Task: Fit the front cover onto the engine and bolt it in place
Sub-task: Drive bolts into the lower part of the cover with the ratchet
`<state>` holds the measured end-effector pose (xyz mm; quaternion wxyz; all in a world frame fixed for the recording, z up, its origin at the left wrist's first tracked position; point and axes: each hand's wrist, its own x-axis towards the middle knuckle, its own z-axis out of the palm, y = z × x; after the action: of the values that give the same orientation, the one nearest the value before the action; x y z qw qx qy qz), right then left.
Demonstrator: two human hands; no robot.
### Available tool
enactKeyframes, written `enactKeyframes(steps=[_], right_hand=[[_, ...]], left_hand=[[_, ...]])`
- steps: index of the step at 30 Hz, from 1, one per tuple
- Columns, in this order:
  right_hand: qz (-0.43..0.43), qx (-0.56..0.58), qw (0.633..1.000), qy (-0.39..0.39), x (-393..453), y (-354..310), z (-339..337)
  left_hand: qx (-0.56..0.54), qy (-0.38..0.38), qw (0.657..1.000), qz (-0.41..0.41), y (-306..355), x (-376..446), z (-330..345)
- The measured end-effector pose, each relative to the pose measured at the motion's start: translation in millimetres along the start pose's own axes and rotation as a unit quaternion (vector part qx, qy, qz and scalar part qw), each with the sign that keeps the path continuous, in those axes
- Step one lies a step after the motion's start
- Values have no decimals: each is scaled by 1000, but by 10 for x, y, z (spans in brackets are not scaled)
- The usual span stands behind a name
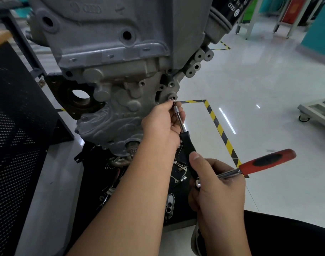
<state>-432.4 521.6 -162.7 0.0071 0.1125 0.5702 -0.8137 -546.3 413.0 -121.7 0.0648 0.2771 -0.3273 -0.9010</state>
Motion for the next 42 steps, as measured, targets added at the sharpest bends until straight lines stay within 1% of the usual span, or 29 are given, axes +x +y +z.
enactKeyframes(steps=[2,5,8,10,13,15,18,20,22,23,25,27,29,30,32,33,34,35,36,37,38,39,40,41,42], right_hand=[[10,4,1000,7,10,-23,12],[16,4,1000,11,17,-77,31],[20,5,1000,13,37,-155,63],[17,-11,1000,9,62,-222,88],[13,-44,999,3,78,-334,100],[7,-68,998,-8,93,-424,97],[-16,-140,990,-21,155,-551,71],[-54,-213,975,-30,204,-619,24],[-86,-277,956,-36,241,-641,-44],[-90,-289,952,-36,250,-633,-81],[-79,-263,961,-37,252,-580,-124],[-45,-220,974,-29,220,-496,-110],[35,-126,991,-27,150,-450,-68],[96,-55,993,-49,110,-441,-36],[200,77,972,-92,12,-441,7],[220,114,963,-103,-44,-446,5],[220,125,961,-108,-89,-436,-12],[197,111,968,-105,-125,-423,-40],[144,66,983,-97,-158,-410,-80],[63,-29,994,-83,-181,-403,-131],[-44,-169,983,-61,-191,-398,-182],[-146,-305,941,-34,-183,-384,-225],[-217,-405,888,-12,-166,-364,-252],[-244,-444,862,0,-165,-342,-257],[-229,-433,872,2,-185,-345,-234]], left_hand=[[-4,-3,1000,-8,7,6,6],[-8,12,1000,-4,13,33,26],[22,29,999,11,12,86,32],[41,46,998,12,3,100,15],[24,45,999,-6,11,42,-6],[52,21,998,-33,-25,-51,-31],[110,-57,989,-77,-200,-295,-120],[97,-118,984,-92,-339,-460,-194],[68,-154,981,-98,-404,-573,-242],[57,-162,980,-97,-411,-608,-255],[60,-153,983,-84,-405,-637,-261],[93,-123,986,-56,-395,-637,-256],[117,-98,987,-40,-375,-640,-244],[127,-88,987,-38,-352,-649,-239],[142,-66,987,-43,-310,-658,-237],[141,-56,987,-45,-300,-650,-242],[135,-52,988,-45,-295,-643,-248],[126,-53,990,-42,-293,-639,-249],[118,-56,991,-40,-294,-639,-238],[114,-57,991,-39,-301,-639,-226],[110,-55,992,-39,-314,-637,-213],[102,-52,993,-38,-327,-639,-203],[97,-51,993,-37,-336,-642,-195],[95,-53,993,-37,-341,-648,-192],[97,-61,993,-43,-334,-649,-196]])
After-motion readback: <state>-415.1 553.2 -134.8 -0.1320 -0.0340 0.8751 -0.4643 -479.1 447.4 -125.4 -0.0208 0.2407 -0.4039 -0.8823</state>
